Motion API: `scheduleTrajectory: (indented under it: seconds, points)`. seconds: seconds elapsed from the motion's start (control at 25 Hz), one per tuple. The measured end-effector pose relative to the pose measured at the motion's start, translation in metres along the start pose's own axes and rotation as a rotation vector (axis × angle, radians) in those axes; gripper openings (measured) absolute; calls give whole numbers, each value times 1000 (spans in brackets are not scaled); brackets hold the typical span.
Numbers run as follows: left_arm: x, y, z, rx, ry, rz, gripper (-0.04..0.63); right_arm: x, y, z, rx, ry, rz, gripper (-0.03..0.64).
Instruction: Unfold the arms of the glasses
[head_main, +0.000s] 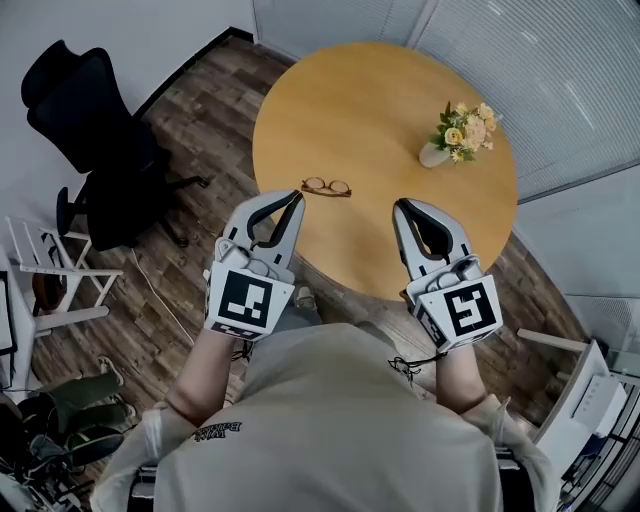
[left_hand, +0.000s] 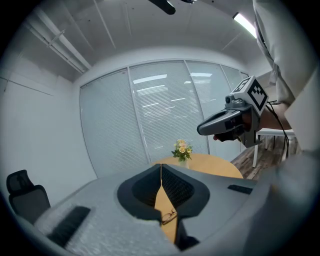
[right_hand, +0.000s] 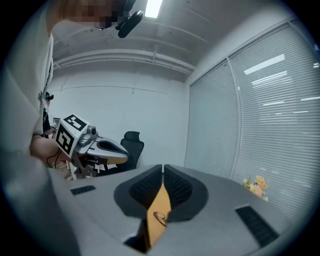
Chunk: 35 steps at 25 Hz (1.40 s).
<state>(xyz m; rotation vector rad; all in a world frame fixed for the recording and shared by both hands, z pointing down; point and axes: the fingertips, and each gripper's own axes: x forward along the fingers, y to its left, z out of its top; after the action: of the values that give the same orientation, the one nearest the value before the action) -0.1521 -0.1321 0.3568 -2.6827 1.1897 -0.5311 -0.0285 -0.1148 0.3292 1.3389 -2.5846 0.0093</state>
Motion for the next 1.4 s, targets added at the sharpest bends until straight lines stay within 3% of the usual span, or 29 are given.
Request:
scheduleTrajectory:
  seconds: [0.2,0.48,0.68,0.8,1.04,1.24,1.32,1.4]
  points:
    - [14,14,-10,-9,14,-18,23,19,-12,-2,4,7,-22,35]
    - [29,25,-22,-47,65,19,25,34,-24,-11,23,19,8,35]
    - [42,20,-22,-35,76,0,25,44,-38,-18,28,34,19,35]
    - [49,12,-39,-50,128,-25,25,49,-42,-26,42,46,30,34]
    - [77,3,-59,11,192,-59,25,56,-58,-44,52,73,35,34]
    - [107,-4,-103,28,300,-84,29,63,-67,-57,53,95,40,34]
    - [119,-10,-123,35,346,-106,96,66,-70,-62,58,102,42,34]
    - [131,-17,-143,13,390,-135,107,69,-73,-70,66,114,45,34]
